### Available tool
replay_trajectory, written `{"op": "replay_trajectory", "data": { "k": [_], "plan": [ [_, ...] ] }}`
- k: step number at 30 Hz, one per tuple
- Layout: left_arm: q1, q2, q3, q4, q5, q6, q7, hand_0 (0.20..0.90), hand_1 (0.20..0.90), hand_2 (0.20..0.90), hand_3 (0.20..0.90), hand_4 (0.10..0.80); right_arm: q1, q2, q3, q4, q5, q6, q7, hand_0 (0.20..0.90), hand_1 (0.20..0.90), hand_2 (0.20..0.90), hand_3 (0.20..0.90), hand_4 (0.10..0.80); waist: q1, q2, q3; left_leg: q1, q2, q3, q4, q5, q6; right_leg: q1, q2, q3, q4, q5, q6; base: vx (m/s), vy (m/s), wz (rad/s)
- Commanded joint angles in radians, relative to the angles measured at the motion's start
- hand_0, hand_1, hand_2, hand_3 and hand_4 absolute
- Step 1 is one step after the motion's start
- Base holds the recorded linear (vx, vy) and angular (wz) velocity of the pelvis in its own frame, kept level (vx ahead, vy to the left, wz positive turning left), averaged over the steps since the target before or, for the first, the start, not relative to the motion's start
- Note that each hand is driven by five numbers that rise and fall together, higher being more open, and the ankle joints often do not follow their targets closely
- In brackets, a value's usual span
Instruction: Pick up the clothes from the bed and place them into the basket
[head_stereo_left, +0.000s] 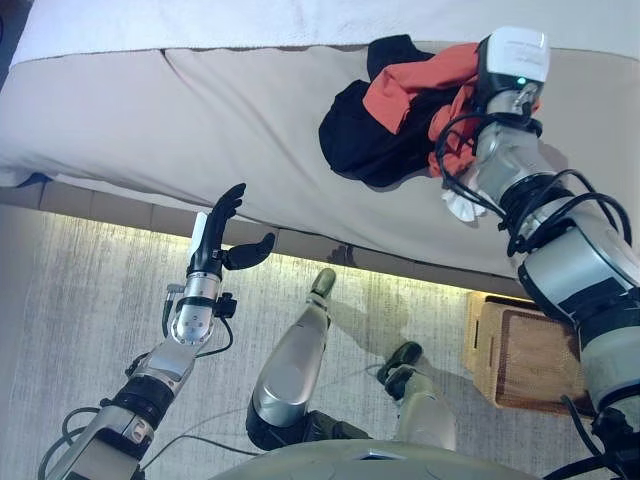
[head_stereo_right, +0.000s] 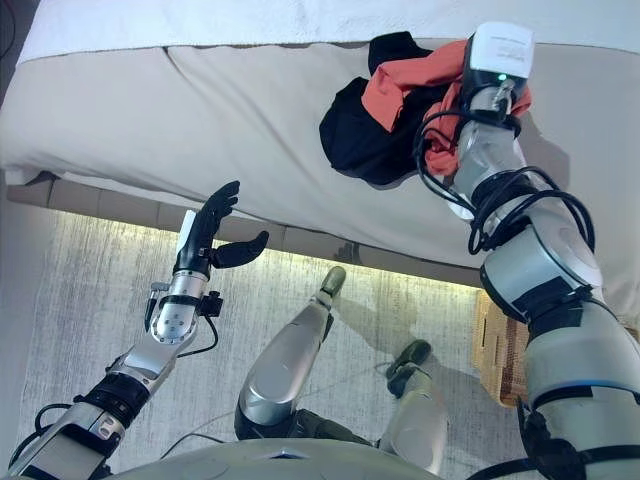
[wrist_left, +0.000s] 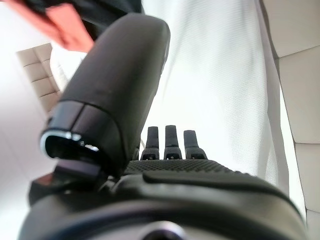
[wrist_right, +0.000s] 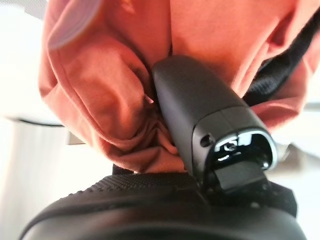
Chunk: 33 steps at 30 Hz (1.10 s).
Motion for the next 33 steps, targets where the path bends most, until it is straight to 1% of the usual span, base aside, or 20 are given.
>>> {"op": "replay_trajectory", "data": {
  "k": [1, 3, 5, 7, 9, 13, 16, 24, 29, 30, 31, 33],
  "plan": [
    [0.016, 0.016, 0.025, 0.018, 0.012, -0.035, 0.004, 0.900, 0.900, 0.900, 0.900, 0.800, -0.113, -0.124, 0.002, -0.113, 0.019, -0.034, -0.165, 0.300, 0.300, 0.300, 0.200, 0.100, -0.047, -0.075, -0.197, 0.036, 0.063, 0.091, -0.006, -0.088, 0.003, 0.112, -0.014, -0.005, -0.066, 0.023, -0.028, 0.073, 0.018, -0.15],
    [0.024, 0.010, 0.027, 0.033, 0.018, -0.025, -0.005, 0.900, 0.900, 0.900, 0.900, 0.800, -0.108, -0.145, -0.022, -0.150, 0.049, -0.048, -0.187, 0.300, 0.300, 0.300, 0.200, 0.100, -0.060, -0.081, -0.226, 0.064, 0.069, 0.098, -0.020, -0.087, 0.001, 0.133, -0.014, 0.002, -0.079, 0.030, -0.026, 0.061, 0.009, -0.12],
    [0.025, 0.005, 0.024, 0.055, 0.019, -0.001, -0.012, 0.900, 0.900, 0.900, 0.900, 0.800, -0.107, -0.174, -0.046, -0.180, 0.069, -0.075, -0.177, 0.300, 0.300, 0.300, 0.200, 0.100, -0.079, -0.088, -0.273, 0.111, 0.081, 0.108, -0.052, -0.084, -0.003, 0.162, -0.014, 0.008, -0.101, 0.042, -0.018, 0.128, 0.019, -0.06],
    [0.039, 0.005, 0.024, 0.069, 0.020, 0.001, -0.018, 0.900, 0.900, 0.900, 0.900, 0.800, -0.111, -0.204, -0.052, -0.212, 0.093, -0.080, -0.168, 0.300, 0.300, 0.300, 0.200, 0.100, -0.092, -0.091, -0.305, 0.149, 0.090, 0.117, -0.085, -0.078, -0.006, 0.179, -0.012, 0.015, -0.117, 0.054, -0.012, 0.137, 0.024, -0.04],
    [0.052, -0.001, 0.032, 0.087, 0.028, -0.002, -0.029, 0.900, 0.900, 0.900, 0.900, 0.800, -0.102, -0.231, -0.076, -0.224, 0.125, -0.101, -0.139, 0.300, 0.300, 0.300, 0.200, 0.100, -0.107, -0.096, -0.346, 0.185, 0.097, 0.120, -0.129, -0.066, -0.009, 0.192, -0.008, 0.024, -0.137, 0.067, -0.005, 0.117, 0.015, -0.09],
    [0.051, 0.000, 0.036, 0.108, 0.042, -0.004, -0.049, 0.900, 0.900, 0.900, 0.900, 0.800, -0.094, -0.268, -0.083, -0.221, 0.115, -0.108, -0.056, 0.300, 0.300, 0.300, 0.200, 0.100, -0.126, -0.103, -0.389, 0.229, 0.105, 0.129, -0.174, -0.056, -0.019, 0.212, 0.000, 0.033, -0.161, 0.078, 0.002, 0.088, -0.011, -0.12],
    [0.044, 0.000, 0.034, 0.112, 0.037, -0.009, -0.065, 0.900, 0.900, 0.900, 0.900, 0.800, -0.080, -0.279, -0.079, -0.191, 0.141, -0.120, 0.014, 0.300, 0.300, 0.300, 0.200, 0.100, -0.135, -0.102, -0.400, 0.247, 0.110, 0.134, -0.176, -0.061, -0.022, 0.219, 0.004, 0.036, -0.158, 0.065, -0.001, 0.056, 0.003, -0.05],
    [0.033, -0.019, 0.018, 0.135, 0.046, -0.036, -0.084, 0.900, 0.900, 0.900, 0.900, 0.800, -0.013, -0.228, -0.118, -0.105, 0.148, -0.163, 0.058, 0.300, 0.300, 0.300, 0.200, 0.100, -0.115, -0.092, -0.379, 0.246, 0.106, 0.107, -0.182, -0.057, -0.024, 0.234, 0.005, 0.011, -0.162, 0.050, -0.006, 0.011, 0.012, 0.01],
    [0.031, -0.021, 0.022, 0.129, 0.046, -0.043, -0.092, 0.900, 0.900, 0.900, 0.900, 0.800, -0.011, -0.204, -0.109, -0.088, 0.165, -0.169, 0.106, 0.300, 0.300, 0.300, 0.200, 0.100, -0.096, -0.086, -0.354, 0.228, 0.100, 0.087, -0.196, -0.042, -0.027, 0.226, 0.003, -0.007, -0.167, 0.052, -0.006, -0.010, 0.034, 0.09],
    [0.031, -0.020, 0.028, 0.124, 0.048, -0.048, -0.099, 0.900, 0.900, 0.900, 0.900, 0.800, -0.010, -0.194, -0.098, -0.075, 0.174, -0.177, 0.137, 0.858, 0.858, 0.858, 0.851, 0.751, -0.086, -0.085, -0.343, 0.220, 0.098, 0.080, -0.206, -0.034, -0.028, 0.222, 0.003, -0.014, -0.174, 0.055, -0.005, -0.025, 0.022, 0.21],
    [0.031, -0.021, 0.031, 0.125, 0.049, -0.050, -0.099, 0.900, 0.900, 0.900, 0.900, 0.800, -0.011, -0.189, -0.095, -0.072, 0.179, -0.168, 0.147, 0.900, 0.900, 0.900, 0.900, 0.800, -0.083, -0.084, -0.338, 0.216, 0.098, 0.079, -0.211, -0.030, -0.029, 0.219, 0.003, -0.017, -0.177, 0.058, -0.004, -0.039, 0.025, 0.19],
    [0.029, -0.021, 0.031, 0.123, 0.050, -0.052, -0.096, 0.900, 0.900, 0.900, 0.900, 0.800, -0.009, -0.179, -0.091, -0.060, 0.183, -0.170, 0.143, 0.900, 0.900, 0.900, 0.900, 0.800, -0.080, -0.084, -0.331, 0.213, 0.098, 0.078, -0.219, -0.025, -0.029, 0.215, 0.004, -0.019, -0.180, 0.060, -0.004, -0.036, 0.010, 0.12]
  ]
}}
